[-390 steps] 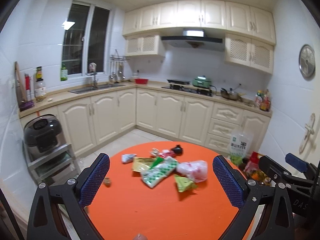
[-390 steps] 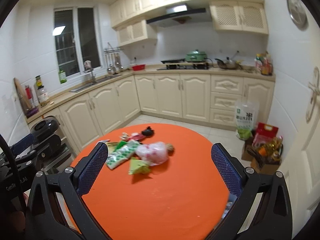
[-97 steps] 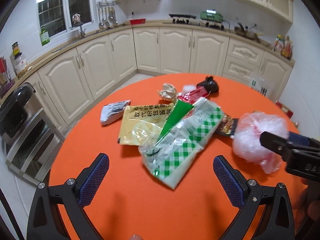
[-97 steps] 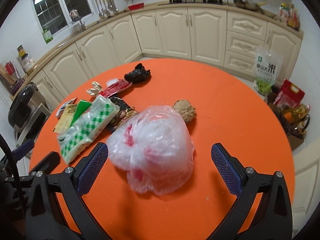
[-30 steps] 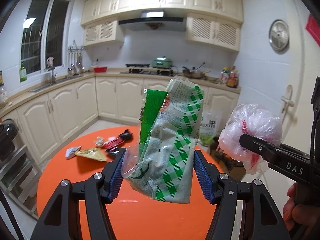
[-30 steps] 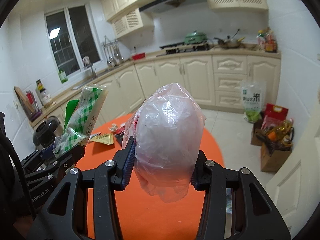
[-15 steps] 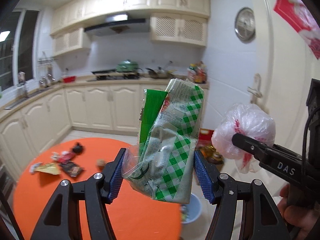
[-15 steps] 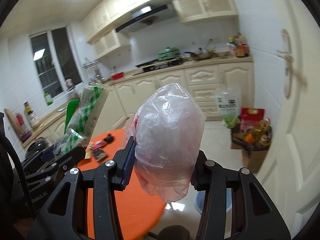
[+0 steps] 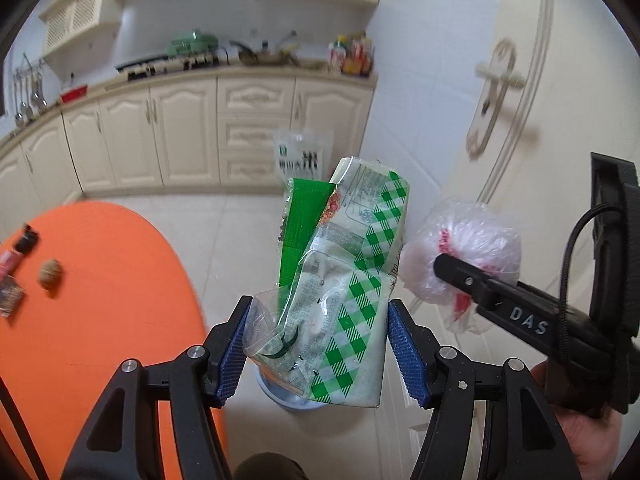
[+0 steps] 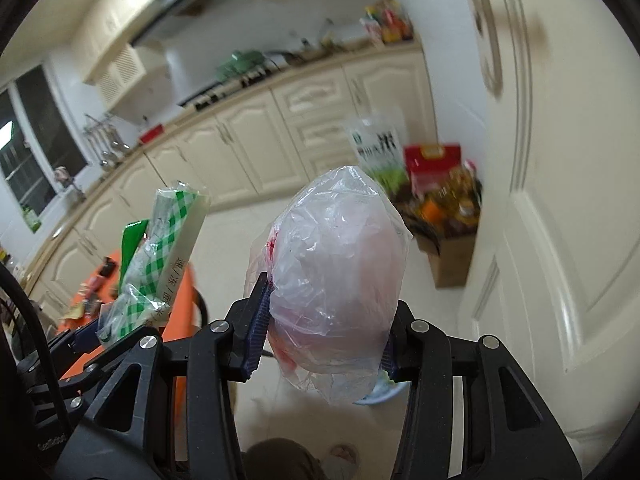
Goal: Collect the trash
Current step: 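Carry both items to the blue bin and open both grippers over it, then move both tools back over the orange table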
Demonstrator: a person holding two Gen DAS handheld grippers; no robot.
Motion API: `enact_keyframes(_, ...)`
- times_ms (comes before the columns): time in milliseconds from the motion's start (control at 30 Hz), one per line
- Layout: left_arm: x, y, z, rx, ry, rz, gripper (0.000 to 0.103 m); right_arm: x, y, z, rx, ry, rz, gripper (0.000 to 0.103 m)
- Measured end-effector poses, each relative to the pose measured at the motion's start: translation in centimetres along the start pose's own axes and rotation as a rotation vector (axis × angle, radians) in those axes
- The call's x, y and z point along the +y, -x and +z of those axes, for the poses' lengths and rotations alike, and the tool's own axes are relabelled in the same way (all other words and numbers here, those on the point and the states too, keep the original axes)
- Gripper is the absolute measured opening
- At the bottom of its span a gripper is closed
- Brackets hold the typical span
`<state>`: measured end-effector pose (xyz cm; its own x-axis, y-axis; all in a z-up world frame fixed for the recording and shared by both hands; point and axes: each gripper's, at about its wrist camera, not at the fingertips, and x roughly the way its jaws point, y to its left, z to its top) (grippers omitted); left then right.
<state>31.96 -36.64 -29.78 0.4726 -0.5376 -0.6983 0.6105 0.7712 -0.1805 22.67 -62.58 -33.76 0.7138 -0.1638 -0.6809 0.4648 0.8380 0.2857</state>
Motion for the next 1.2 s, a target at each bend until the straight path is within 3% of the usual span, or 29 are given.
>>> enact_keyframes(367, -1.5, -11.2, 0.5, 0.236, 0.069, 0.014, 0.06, -7.0, -12.4, -2.4, 0.215, -0.099, -0.02, 0.043)
enact_keyframes(433, -1.7, -13.6, 2.3, 0.274, 0.089, 0.023, 0.06, -7.9, -14.5, -3.1, 0.25, -0.123, -0.017, 0.043)
enact_keyframes(500, -1.0, -17.8, 7.5, 0.31, 0.111, 0.042, 0.061, -8.6, -16.1, -3.6, 0.277, -0.139, -0.019, 0.043)
enact_keyframes(533, -0.7, -18.7, 7.3, 0.332, 0.126, 0.047, 0.061, -8.9, -16.9, -3.9, 0.289, -0.145, -0.021, 0.043)
enact_keyframes(567, -0.7, -21.2, 9.9, 0.351, 0.136, 0.052, 0.061, -9.2, -17.6, -4.0, 0.302, -0.151, -0.019, 0.043)
enact_keyframes(800, -1.2, -26.7, 12.2, 0.453, 0.129, 0.121, 0.064, -10.0, -21.3, -4.8, 0.363, -0.16, -0.016, 0.046)
enact_keyframes(933, -1.3, -29.3, 13.1, 0.497, 0.123, 0.157, 0.079, -10.3, -22.7, -5.3, 0.385, -0.178, -0.02, 0.056)
enact_keyframes(1000, -1.5, -31.1, 13.8, 0.494, 0.114, 0.177, 0.087, -10.7, -23.0, -5.5, 0.387, -0.196, -0.018, 0.068)
enact_keyframes(1100, -1.7, -31.1, 13.6, 0.484, 0.113, 0.199, 0.089, -11.4, -22.6, -5.6, 0.368, -0.223, -0.024, 0.094)
enact_keyframes(1200, -2.3, -31.0, 13.4, 0.477, 0.1, 0.214, 0.089, -12.0, -22.2, -5.7, 0.367, -0.24, -0.041, 0.103)
